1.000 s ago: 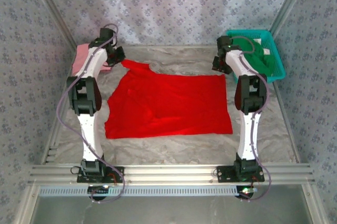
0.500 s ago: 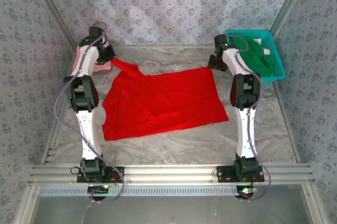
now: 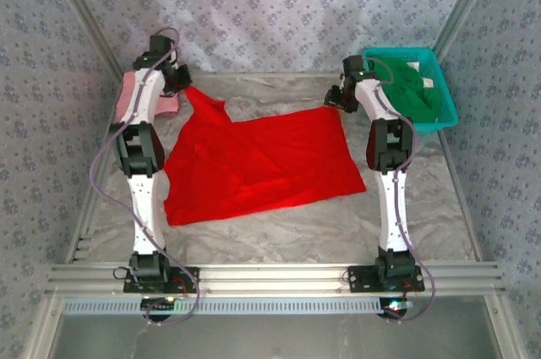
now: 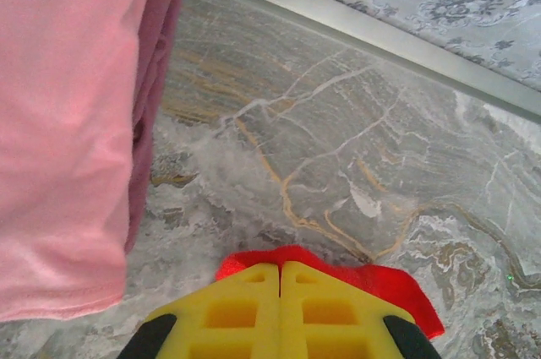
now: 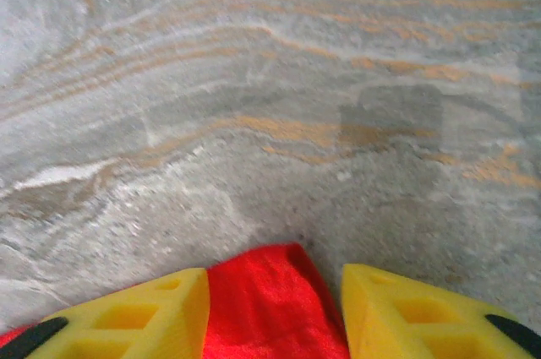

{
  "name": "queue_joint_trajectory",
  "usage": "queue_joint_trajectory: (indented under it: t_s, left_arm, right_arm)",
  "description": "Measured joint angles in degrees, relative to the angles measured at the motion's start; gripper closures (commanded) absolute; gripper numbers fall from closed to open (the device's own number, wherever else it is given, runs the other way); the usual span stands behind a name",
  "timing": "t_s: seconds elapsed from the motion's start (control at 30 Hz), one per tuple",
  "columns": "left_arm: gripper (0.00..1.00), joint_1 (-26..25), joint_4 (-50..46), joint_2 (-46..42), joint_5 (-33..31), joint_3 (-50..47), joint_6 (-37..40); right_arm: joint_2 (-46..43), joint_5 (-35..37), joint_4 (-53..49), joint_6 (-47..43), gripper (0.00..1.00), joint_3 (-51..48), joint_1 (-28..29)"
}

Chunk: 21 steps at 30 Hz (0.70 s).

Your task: Fold and stack the t-shirts

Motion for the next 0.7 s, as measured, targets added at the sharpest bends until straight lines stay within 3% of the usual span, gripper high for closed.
queue_joint_trajectory:
  t_s: [0.1, 0.27, 0.5, 0.7]
  left_arm:
    - [1.0, -0.13, -0.46, 1.4, 0.61, 2.54, -0.04]
    - [1.0, -0.37, -1.46, 3.89, 1.66, 6.54, -0.37]
    - [1.0, -1.11, -1.55, 5.29, 3.1, 8.72, -1.11]
    - [1.0, -2.08, -2.21, 6.32, 5.6, 13.62, -2.93]
  right_arm:
    - [1.01, -0.83, 0.46, 0.79, 0.88, 1.01, -0.02]
    - [1.55, -1.16, -0.15, 1.62, 1.0, 1.03, -0.02]
    - [0.68, -1.14, 0.42, 2.34, 1.0, -0.57, -0.26]
    - [-6.95, -0.07, 5.01, 4.44, 1.0, -9.94, -1.42]
